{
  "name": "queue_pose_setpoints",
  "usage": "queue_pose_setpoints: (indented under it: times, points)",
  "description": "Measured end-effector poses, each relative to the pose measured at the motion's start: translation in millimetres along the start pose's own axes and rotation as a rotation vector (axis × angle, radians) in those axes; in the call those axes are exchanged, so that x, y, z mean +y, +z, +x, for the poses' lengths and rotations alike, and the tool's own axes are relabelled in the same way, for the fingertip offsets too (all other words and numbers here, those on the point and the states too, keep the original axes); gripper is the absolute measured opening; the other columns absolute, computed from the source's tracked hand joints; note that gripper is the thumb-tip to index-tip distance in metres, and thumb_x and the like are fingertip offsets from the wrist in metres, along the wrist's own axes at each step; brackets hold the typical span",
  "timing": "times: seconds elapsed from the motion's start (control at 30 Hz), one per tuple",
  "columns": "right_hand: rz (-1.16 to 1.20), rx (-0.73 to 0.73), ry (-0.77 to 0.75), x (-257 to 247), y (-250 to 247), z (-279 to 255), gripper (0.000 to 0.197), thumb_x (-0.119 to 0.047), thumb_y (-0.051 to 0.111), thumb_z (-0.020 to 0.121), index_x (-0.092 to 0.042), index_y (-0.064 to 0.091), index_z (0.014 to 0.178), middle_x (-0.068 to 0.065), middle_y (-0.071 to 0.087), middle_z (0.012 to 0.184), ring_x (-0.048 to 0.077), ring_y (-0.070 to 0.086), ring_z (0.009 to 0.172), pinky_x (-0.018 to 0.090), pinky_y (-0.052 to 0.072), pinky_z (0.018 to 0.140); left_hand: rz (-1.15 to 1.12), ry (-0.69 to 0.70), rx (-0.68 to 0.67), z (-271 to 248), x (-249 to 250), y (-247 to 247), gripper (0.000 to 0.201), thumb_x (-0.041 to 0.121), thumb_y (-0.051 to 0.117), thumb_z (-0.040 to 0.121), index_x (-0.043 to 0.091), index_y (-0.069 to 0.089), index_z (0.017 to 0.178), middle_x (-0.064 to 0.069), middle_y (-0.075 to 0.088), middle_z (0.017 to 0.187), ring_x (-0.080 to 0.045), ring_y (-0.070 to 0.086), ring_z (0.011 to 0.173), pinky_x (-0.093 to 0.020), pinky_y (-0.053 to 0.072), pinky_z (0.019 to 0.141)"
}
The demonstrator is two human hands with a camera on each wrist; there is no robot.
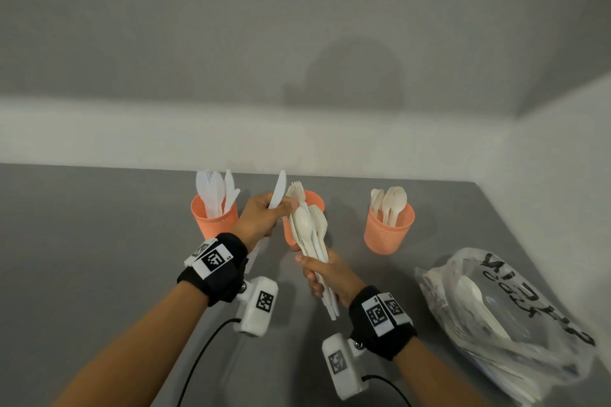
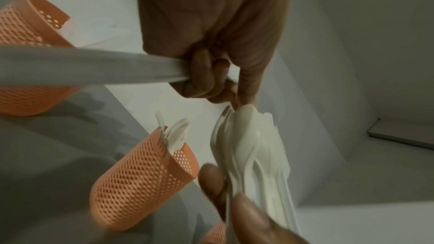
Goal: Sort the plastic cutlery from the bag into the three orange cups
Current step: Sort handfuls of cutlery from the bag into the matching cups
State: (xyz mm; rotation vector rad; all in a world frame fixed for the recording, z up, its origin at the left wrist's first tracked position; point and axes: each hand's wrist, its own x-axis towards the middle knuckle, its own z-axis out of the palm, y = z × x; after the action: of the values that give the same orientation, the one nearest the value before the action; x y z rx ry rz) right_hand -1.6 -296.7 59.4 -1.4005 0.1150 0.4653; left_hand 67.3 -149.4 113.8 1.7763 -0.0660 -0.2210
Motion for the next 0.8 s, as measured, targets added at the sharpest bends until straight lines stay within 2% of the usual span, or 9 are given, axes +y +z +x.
queue_pose_setpoints:
  times: [0.1, 0.23, 0.33, 0.47, 0.53, 0.6, 0.67, 0.73, 0.8]
  points:
    - [-0.02, -0.014, 0.013, 1.6, -0.2, -1.6, 0.013, -0.017, 0.054, 0.092, -0.021, 0.061, 0.102, -0.006, 0.041, 0.052, 0.004, 0.036, 0.039, 0.015, 0.035, 0.041, 0.067, 0.022, 0.037, 2.2, 4.2, -3.9, 0.015, 0.017, 0.056, 0.092, 0.005, 0.063, 0.091, 0.005, 0.042, 0.051, -0.004, 0.032, 0.037, -0.013, 0.027, 0.036]
    - [-0.091, 0.022, 0.019, 0.9, 3.0, -4.0, 0.007, -0.017, 0.055, 0.092, -0.022, 0.059, 0.094, -0.004, 0.041, 0.054, 0.004, 0.035, 0.04, 0.016, 0.033, 0.042, -0.006, 0.027, 0.188, 10.5, 4.0, -10.1, 0.018, 0.022, 0.044, 0.097, 0.006, 0.052, 0.093, -0.006, 0.049, 0.069, -0.011, 0.039, 0.048, -0.012, 0.031, 0.036]
    - [-0.118, 0.049, 0.004, -0.3, 4.4, -4.9, 0.007, -0.017, 0.054, 0.092, -0.022, 0.058, 0.091, -0.005, 0.04, 0.054, 0.004, 0.035, 0.04, 0.014, 0.033, 0.041, -0.117, -0.015, 0.142, 8.9, -1.6, -10.9, 0.019, 0.024, 0.051, 0.094, 0.008, 0.058, 0.086, -0.009, 0.05, 0.074, -0.006, 0.039, 0.045, -0.012, 0.03, 0.036]
    - [-0.123, 0.054, -0.001, -4.2, 6.5, -4.1, 0.007, -0.018, 0.053, 0.093, -0.022, 0.058, 0.09, -0.007, 0.04, 0.051, 0.002, 0.035, 0.038, 0.013, 0.034, 0.039, -0.144, -0.063, 0.044, -1.1, -13.3, -4.0, 0.026, 0.022, 0.063, 0.087, -0.002, 0.062, 0.098, -0.003, 0.041, 0.062, -0.003, 0.035, 0.042, -0.013, 0.028, 0.037]
    - [-0.141, 0.046, 0.001, -6.0, 7.0, -4.7, 0.007, -0.017, 0.054, 0.093, -0.022, 0.058, 0.089, -0.007, 0.04, 0.052, 0.003, 0.035, 0.039, 0.013, 0.034, 0.039, -0.144, -0.048, 0.043, -1.4, -13.5, -3.4, 0.016, 0.019, 0.061, 0.088, 0.003, 0.059, 0.09, -0.002, 0.038, 0.06, -0.006, 0.034, 0.045, -0.013, 0.028, 0.038]
    - [-0.177, 0.039, -0.011, -7.2, 7.7, -6.5, 0.007, -0.015, 0.054, 0.092, -0.021, 0.057, 0.089, -0.005, 0.04, 0.054, 0.004, 0.034, 0.041, 0.014, 0.033, 0.04, -0.126, -0.012, 0.107, 1.2, -8.9, -5.7, 0.015, 0.017, 0.053, 0.093, 0.008, 0.052, 0.08, -0.004, 0.043, 0.063, -0.01, 0.035, 0.049, -0.014, 0.03, 0.039]
    - [-0.216, 0.049, -0.022, -7.1, 9.2, -7.7, 0.007, -0.013, 0.055, 0.09, -0.019, 0.056, 0.089, -0.003, 0.041, 0.056, 0.005, 0.035, 0.042, 0.016, 0.033, 0.042, -0.13, 0.024, 0.214, 4.4, -0.9, -10.2, 0.023, 0.017, 0.042, 0.097, 0.014, 0.048, 0.075, -0.007, 0.056, 0.072, -0.009, 0.04, 0.049, -0.018, 0.033, 0.045]
    - [-0.227, 0.083, -0.024, -5.9, 10.6, -7.9, 0.008, -0.01, 0.055, 0.089, -0.018, 0.056, 0.088, -0.001, 0.042, 0.057, 0.006, 0.034, 0.042, 0.018, 0.032, 0.042, -0.181, 0.048, 0.326, 8.3, 8.2, -17.6, 0.025, 0.018, 0.035, 0.099, 0.016, 0.045, 0.077, -0.005, 0.065, 0.078, -0.007, 0.045, 0.049, -0.021, 0.033, 0.051]
    - [-0.24, 0.11, -0.019, -4.2, 11.3, -8.4, 0.009, -0.009, 0.055, 0.088, -0.018, 0.056, 0.086, 0.0, 0.043, 0.057, 0.007, 0.034, 0.043, 0.019, 0.032, 0.043, -0.249, 0.063, 0.47, 15.9, 13.2, -28.7, 0.019, 0.021, 0.033, 0.1, 0.012, 0.043, 0.086, -0.003, 0.062, 0.074, -0.01, 0.045, 0.055, -0.023, 0.034, 0.054]
